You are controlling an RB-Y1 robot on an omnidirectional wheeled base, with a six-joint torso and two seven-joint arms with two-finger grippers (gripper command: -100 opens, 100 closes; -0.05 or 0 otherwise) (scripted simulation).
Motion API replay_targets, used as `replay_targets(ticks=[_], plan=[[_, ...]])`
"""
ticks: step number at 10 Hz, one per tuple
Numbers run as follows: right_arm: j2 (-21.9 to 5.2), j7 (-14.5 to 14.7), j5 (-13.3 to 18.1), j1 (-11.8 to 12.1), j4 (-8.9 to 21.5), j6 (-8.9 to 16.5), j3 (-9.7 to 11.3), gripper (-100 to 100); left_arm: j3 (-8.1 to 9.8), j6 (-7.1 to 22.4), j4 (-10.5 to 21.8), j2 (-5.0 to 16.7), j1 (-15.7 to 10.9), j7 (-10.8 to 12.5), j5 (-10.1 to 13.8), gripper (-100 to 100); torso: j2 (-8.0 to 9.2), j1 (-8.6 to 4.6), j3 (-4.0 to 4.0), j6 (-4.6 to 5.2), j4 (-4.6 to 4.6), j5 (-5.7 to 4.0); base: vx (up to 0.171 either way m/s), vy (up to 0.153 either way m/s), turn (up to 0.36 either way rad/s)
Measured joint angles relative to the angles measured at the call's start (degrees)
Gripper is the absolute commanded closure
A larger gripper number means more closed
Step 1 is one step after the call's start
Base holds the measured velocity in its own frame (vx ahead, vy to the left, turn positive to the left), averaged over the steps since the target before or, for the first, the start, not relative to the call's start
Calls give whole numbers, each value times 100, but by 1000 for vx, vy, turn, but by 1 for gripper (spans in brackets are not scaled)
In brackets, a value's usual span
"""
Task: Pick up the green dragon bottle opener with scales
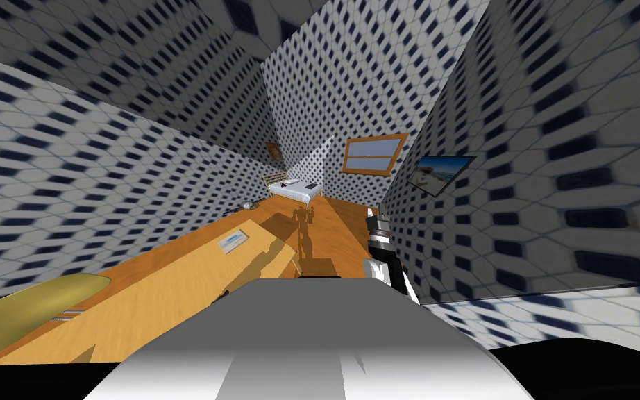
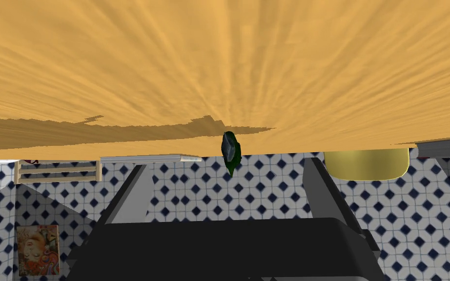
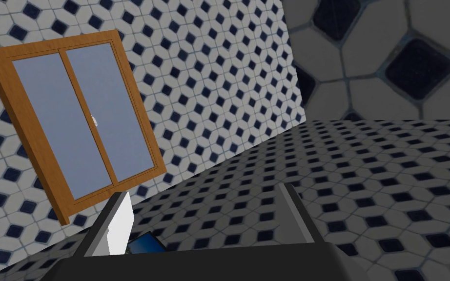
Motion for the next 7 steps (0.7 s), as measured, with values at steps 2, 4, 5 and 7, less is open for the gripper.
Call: replay_targets(ticks=[2, 4, 5, 7], plan=[[0, 0, 0, 0, 0, 0, 0, 0, 6, 52, -189, -206, -20, -31, -134, -100, -1, 0, -1, 0, 0, 0, 2, 60, 25], [0, 0, 0, 0, 0, 0, 0, 0, 228, -14, -232, -410, -164, -207, -307, -100, 1, -4, 0, 0, 0, -1, -1, 56, 38], [0, 0, 0, 0, 0, 0, 1, 0, 230, -9, -244, -423, -167, -215, -318, 100, 2, -14, 1, 0, 0, -3, 0, 6, -3], [1, 0, 0, 0, 0, 0, 1, 0, 234, -3, -245, -417, -163, -215, -317, 100, 1, -27, 2, 4, 2, -3, 0, 0, 0]])
